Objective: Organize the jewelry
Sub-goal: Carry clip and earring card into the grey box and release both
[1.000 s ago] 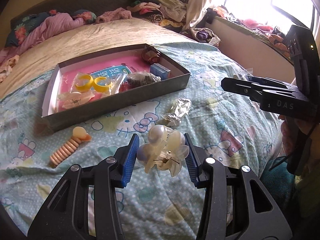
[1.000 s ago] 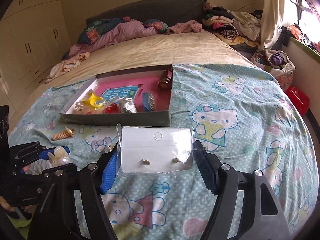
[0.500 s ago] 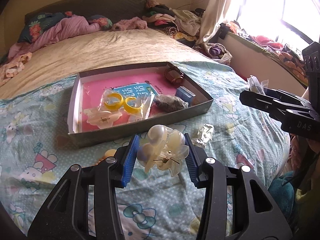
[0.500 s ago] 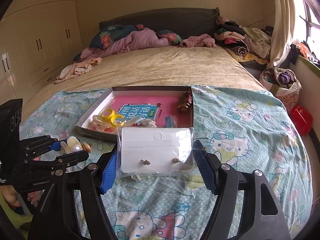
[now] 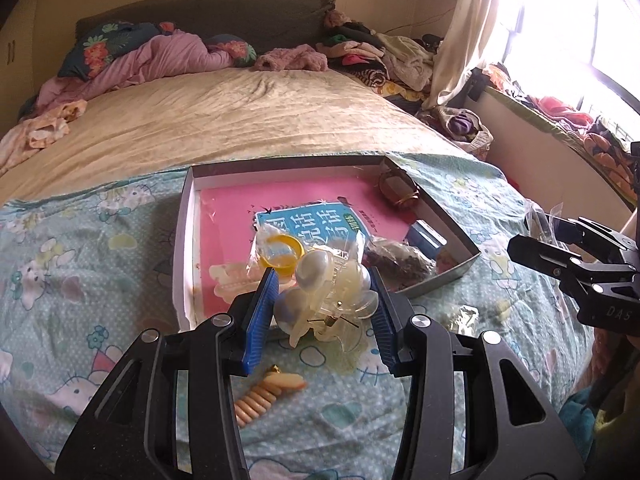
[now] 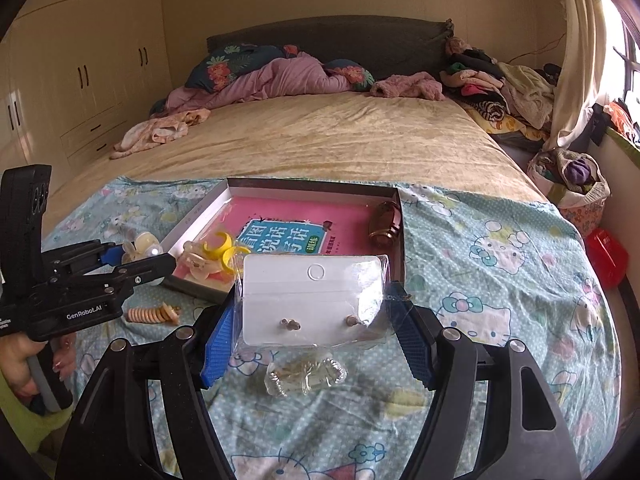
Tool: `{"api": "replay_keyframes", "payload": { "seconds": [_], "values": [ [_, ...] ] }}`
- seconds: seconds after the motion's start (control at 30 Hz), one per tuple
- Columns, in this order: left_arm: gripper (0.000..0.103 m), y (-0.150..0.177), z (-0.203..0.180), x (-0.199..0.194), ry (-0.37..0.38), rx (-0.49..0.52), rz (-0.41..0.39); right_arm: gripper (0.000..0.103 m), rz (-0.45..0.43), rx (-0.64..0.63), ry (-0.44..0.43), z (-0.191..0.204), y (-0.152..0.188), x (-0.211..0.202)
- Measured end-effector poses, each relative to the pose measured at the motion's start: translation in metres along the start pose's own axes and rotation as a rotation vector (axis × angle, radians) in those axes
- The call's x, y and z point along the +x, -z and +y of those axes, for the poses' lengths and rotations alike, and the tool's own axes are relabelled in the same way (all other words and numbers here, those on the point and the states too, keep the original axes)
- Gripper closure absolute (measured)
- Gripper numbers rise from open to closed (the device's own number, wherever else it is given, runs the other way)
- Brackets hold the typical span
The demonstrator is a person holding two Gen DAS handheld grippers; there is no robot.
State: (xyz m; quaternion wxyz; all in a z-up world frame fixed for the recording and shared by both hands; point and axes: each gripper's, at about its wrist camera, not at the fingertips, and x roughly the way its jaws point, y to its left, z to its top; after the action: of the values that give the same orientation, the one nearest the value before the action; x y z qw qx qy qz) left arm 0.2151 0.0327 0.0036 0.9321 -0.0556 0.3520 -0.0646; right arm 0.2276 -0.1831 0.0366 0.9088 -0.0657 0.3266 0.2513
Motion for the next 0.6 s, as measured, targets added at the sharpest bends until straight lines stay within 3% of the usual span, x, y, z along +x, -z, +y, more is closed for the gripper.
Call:
{"api": "replay_keyframes", "payload": {
  "seconds": [0.3,0.6],
  "values": [
    [0.067,-0.006,0.014,0.031,-0.040,-0.035,0.035,0.034,0.083,-0.018,0.006,-0.001,-0.009,0.059],
    [0.067,-0.004,0.025,0.038,-0.074,-0.045,0.051,0.032,0.141,-0.042,0.001,0.008,-0.013,0.102]
  ]
}}
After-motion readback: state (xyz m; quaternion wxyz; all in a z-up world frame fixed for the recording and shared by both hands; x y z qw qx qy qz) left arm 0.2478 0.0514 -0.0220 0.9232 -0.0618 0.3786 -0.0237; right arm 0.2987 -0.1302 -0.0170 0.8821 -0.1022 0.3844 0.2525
